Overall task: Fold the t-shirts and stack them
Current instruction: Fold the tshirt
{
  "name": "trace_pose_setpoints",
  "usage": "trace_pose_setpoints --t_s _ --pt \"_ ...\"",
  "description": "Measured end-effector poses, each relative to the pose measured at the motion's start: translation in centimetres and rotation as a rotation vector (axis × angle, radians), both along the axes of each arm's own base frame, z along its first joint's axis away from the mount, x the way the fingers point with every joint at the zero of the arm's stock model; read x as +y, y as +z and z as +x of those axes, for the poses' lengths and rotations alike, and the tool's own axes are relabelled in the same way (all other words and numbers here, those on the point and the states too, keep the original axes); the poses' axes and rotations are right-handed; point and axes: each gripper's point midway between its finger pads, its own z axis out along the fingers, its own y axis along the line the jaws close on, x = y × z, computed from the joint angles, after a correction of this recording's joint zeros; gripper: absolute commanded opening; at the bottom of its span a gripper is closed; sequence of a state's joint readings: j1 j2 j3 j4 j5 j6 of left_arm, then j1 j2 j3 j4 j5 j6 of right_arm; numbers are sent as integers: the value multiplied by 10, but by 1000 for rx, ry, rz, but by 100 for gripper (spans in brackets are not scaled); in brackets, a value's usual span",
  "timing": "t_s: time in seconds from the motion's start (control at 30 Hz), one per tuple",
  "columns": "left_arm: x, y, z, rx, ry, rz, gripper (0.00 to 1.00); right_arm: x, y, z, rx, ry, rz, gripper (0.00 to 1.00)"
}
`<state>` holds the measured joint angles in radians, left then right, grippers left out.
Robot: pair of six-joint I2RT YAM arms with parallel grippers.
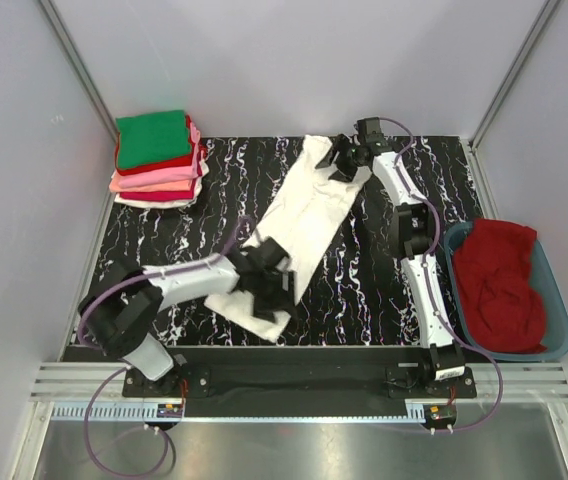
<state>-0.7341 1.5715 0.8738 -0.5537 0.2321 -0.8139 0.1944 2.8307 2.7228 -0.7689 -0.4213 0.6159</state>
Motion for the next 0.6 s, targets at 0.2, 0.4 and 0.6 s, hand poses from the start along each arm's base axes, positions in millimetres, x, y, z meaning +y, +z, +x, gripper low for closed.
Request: trace_pose_setpoints --t_s 0.2,0.4,0.6 --pt "-146 85 -102 91 -270 -313 68 46 32 24 -187 99 207 80" --pt "-165 192 -60 -83 -247 -434 70 71 86 -1 -283 234 247 84" --pt "-68 211 39 -312 -53 -277 69 59 178 -39 -371 267 220 84"
